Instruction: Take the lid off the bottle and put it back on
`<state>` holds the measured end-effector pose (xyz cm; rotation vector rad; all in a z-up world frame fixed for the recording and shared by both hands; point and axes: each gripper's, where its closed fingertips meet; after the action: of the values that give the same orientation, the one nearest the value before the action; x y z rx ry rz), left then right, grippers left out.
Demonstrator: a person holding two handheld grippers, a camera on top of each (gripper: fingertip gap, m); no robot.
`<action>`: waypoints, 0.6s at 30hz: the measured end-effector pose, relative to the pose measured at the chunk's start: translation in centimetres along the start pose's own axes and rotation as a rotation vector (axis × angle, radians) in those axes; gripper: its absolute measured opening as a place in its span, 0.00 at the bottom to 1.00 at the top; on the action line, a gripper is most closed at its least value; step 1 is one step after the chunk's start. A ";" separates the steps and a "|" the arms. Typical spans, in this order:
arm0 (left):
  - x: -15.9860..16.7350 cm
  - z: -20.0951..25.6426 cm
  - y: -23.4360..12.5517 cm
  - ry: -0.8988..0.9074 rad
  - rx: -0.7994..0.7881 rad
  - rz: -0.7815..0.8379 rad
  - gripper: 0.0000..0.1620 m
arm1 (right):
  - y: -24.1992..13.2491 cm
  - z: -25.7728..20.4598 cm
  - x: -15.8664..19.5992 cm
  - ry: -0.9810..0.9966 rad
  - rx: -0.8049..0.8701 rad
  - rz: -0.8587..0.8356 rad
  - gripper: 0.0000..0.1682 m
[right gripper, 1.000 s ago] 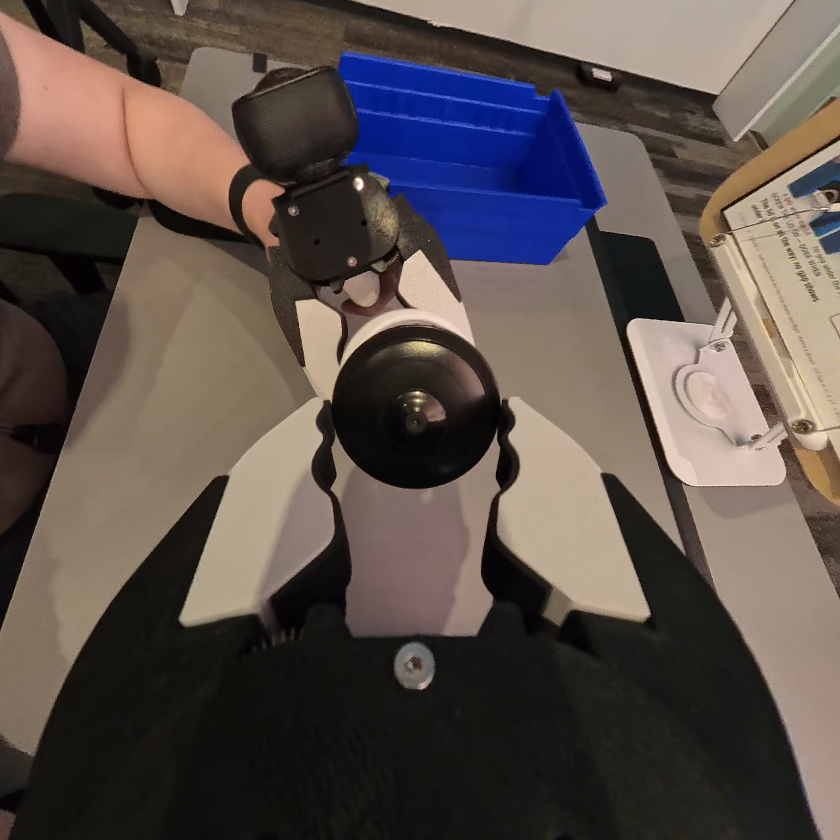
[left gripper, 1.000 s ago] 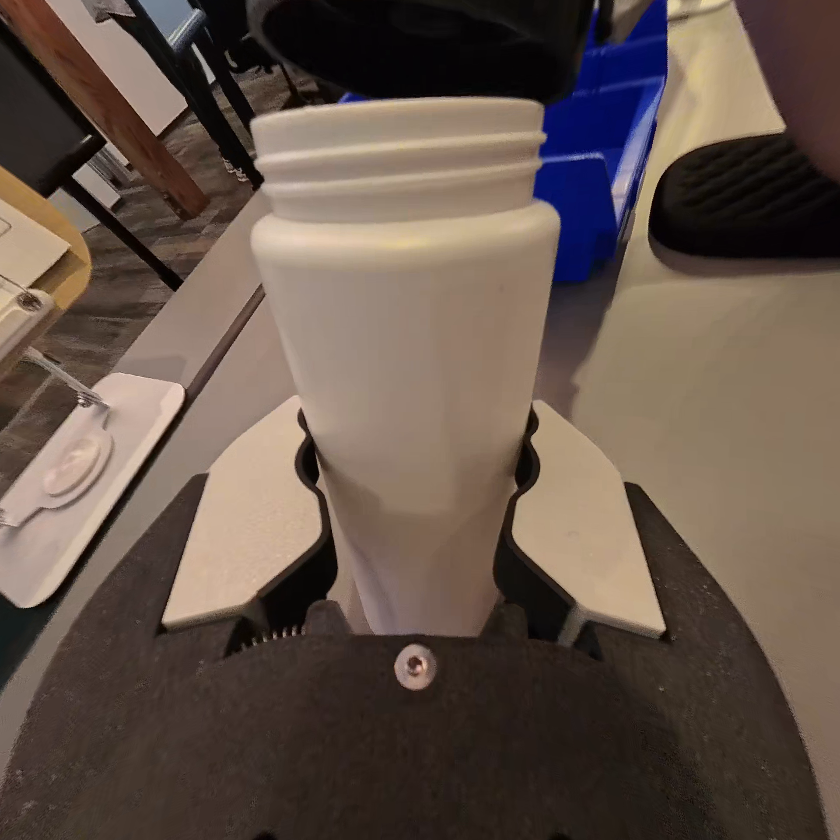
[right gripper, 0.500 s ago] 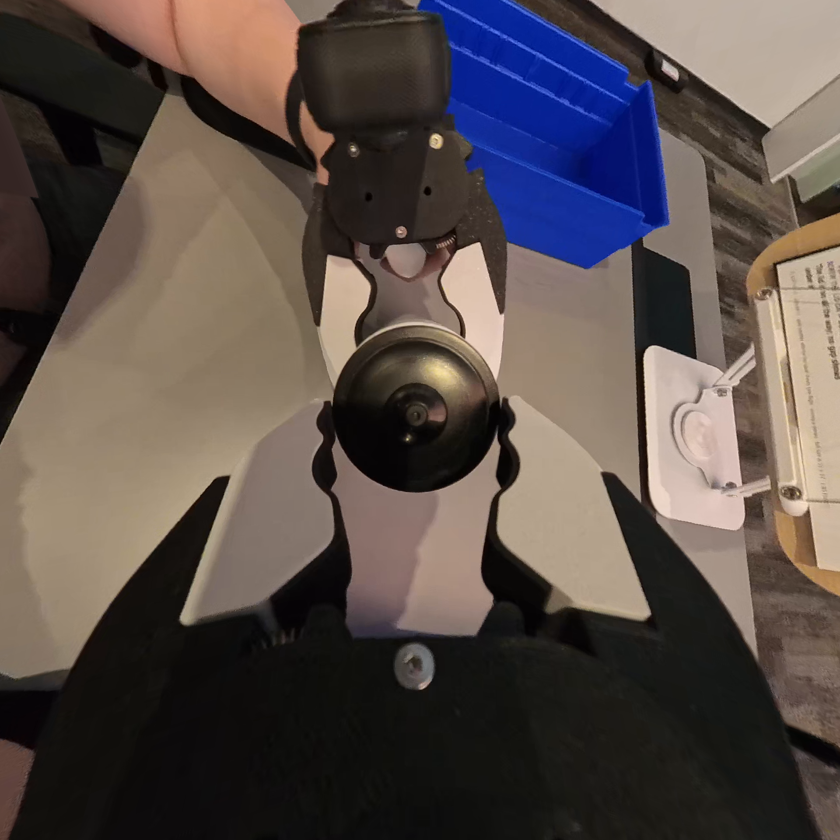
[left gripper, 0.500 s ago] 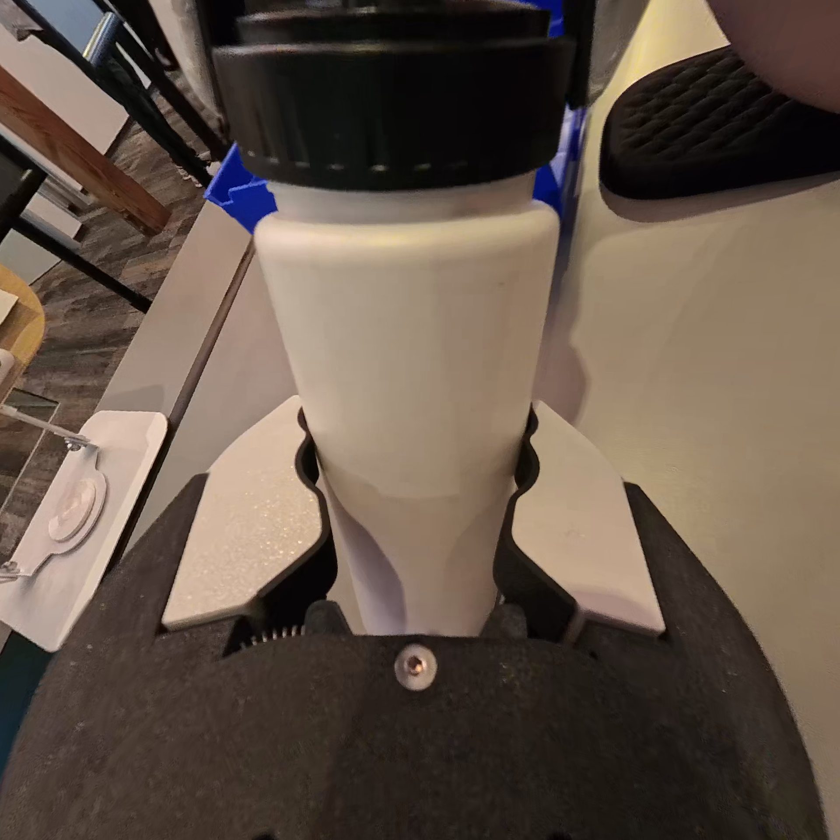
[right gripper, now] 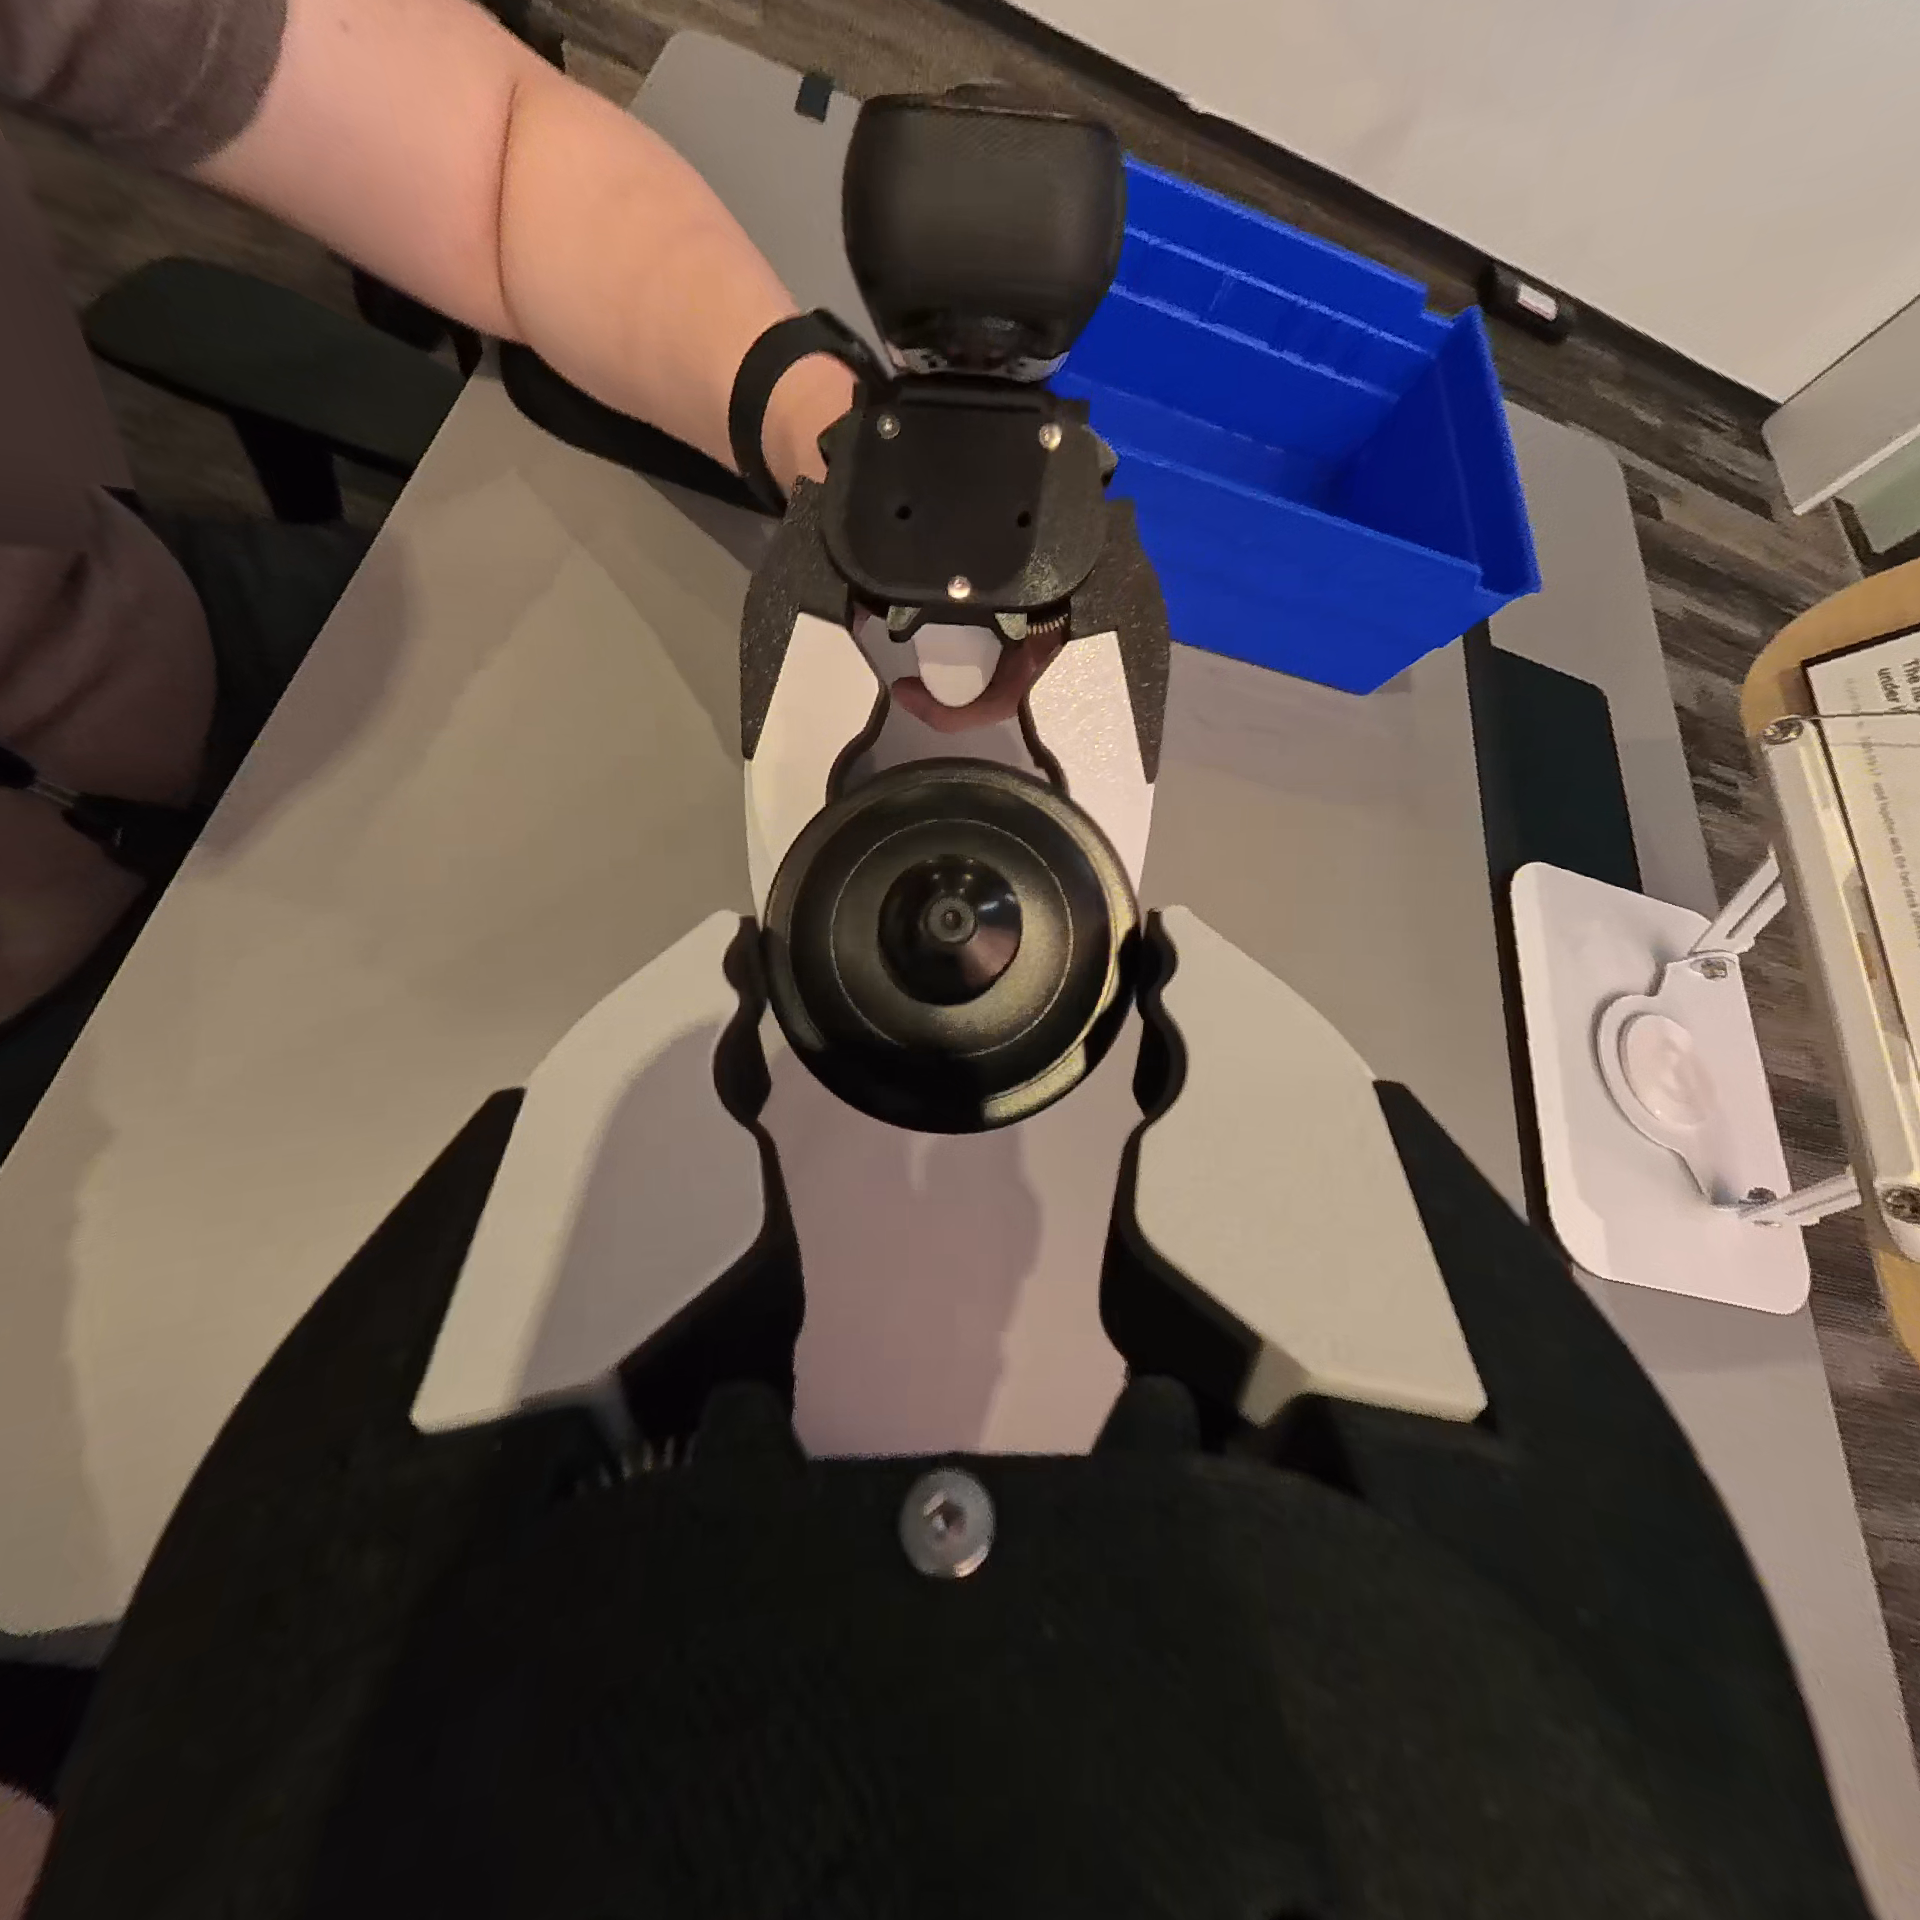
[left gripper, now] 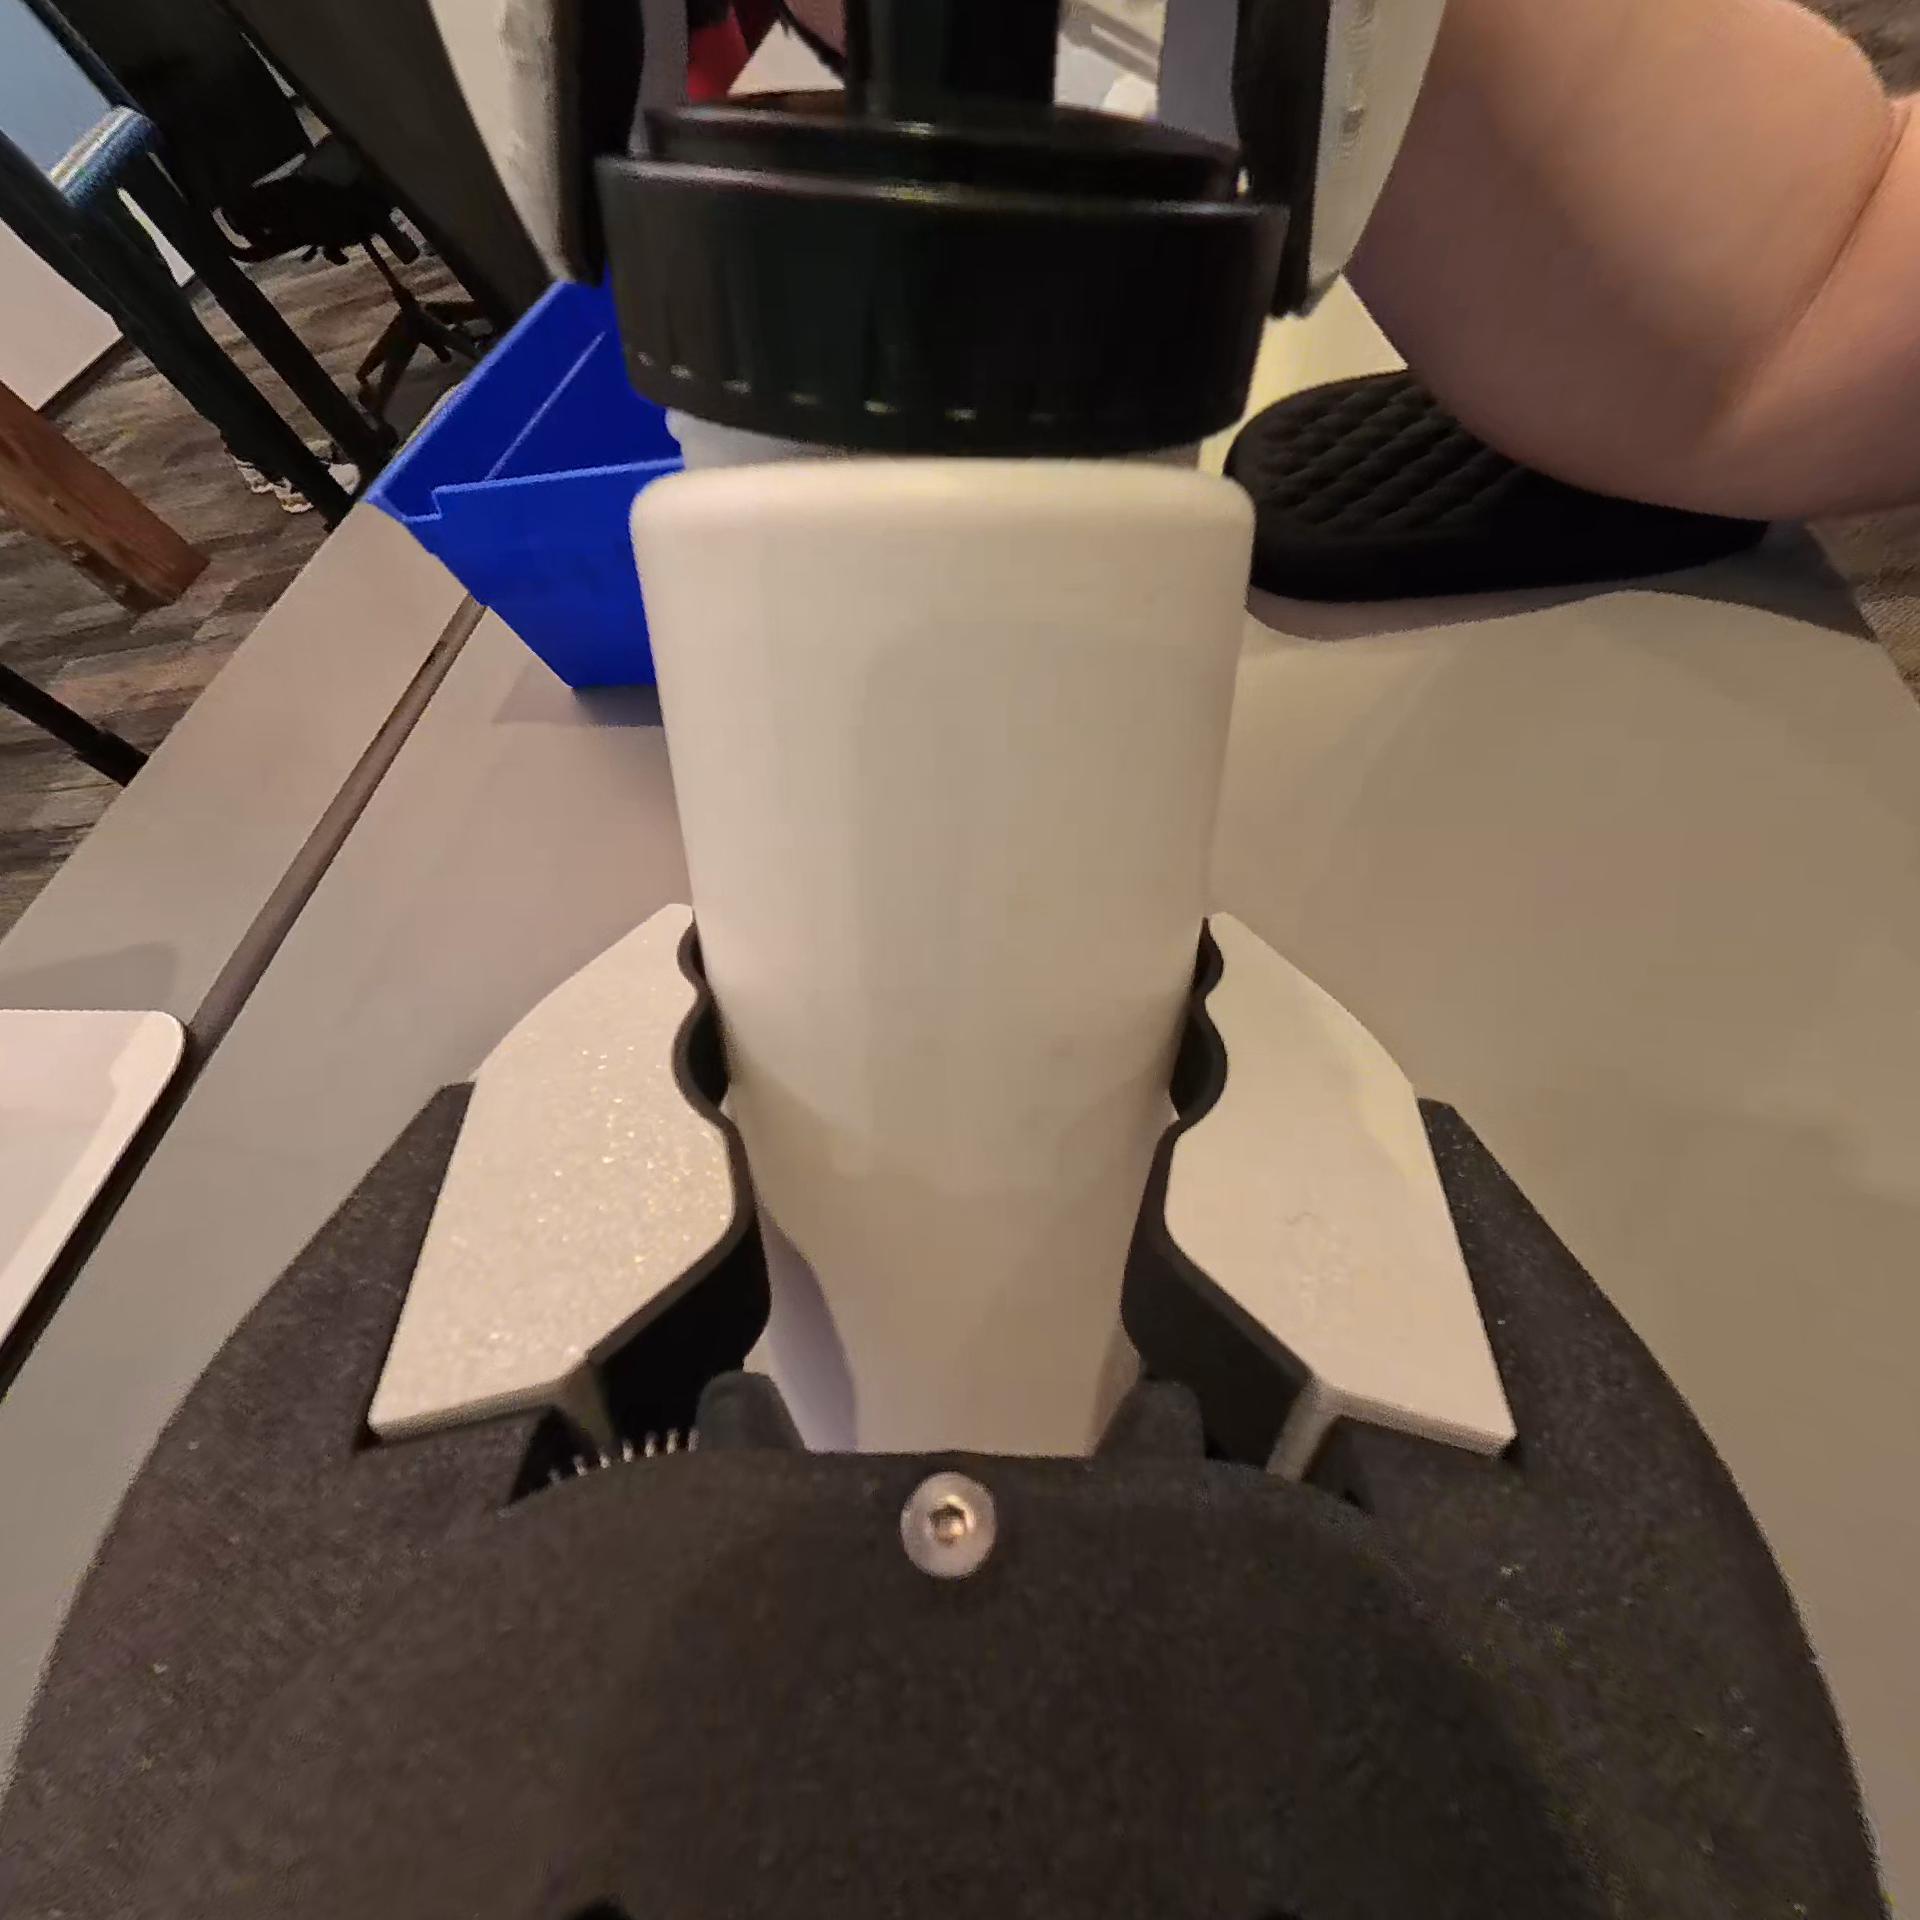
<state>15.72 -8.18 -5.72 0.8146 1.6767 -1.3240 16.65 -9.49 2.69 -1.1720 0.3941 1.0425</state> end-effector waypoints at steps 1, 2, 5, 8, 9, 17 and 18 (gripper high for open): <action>-0.1 -0.1 0.0 -0.018 0.005 0.015 0.53 | 0.0 0.3 -0.1 0.014 0.011 0.010 0.42; -0.3 -0.2 -0.1 -0.040 0.013 0.038 0.53 | 0.0 0.6 -0.3 0.034 0.019 0.023 0.42; -0.8 -0.1 0.0 -0.083 0.028 0.107 0.53 | 0.0 1.0 -0.9 0.077 0.031 0.055 0.42; -1.6 0.1 0.3 -0.121 0.039 0.225 0.53 | 0.0 1.3 -1.6 0.107 0.039 0.085 0.42; -1.8 0.4 0.3 -0.130 0.054 0.260 0.53 | 0.0 1.3 -1.9 0.114 0.041 0.092 0.42; -2.2 0.0 0.3 -0.161 0.053 0.429 0.53 | 1.0 2.2 -2.7 0.152 0.087 0.103 0.42; -2.2 -0.1 0.3 -0.166 0.050 0.428 0.53 | 1.1 2.3 -2.7 0.159 0.087 0.113 0.42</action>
<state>16.90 -8.02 -3.85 0.9987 1.2570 -1.1027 13.83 -8.68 4.98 -1.1688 0.6312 1.0221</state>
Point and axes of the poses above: each gripper's, where its closed fingertips meet, y out along the fingers, x out of its underside, z = x × y across the jaws, and after that the axes turned 8 degrees about -y, right-handed
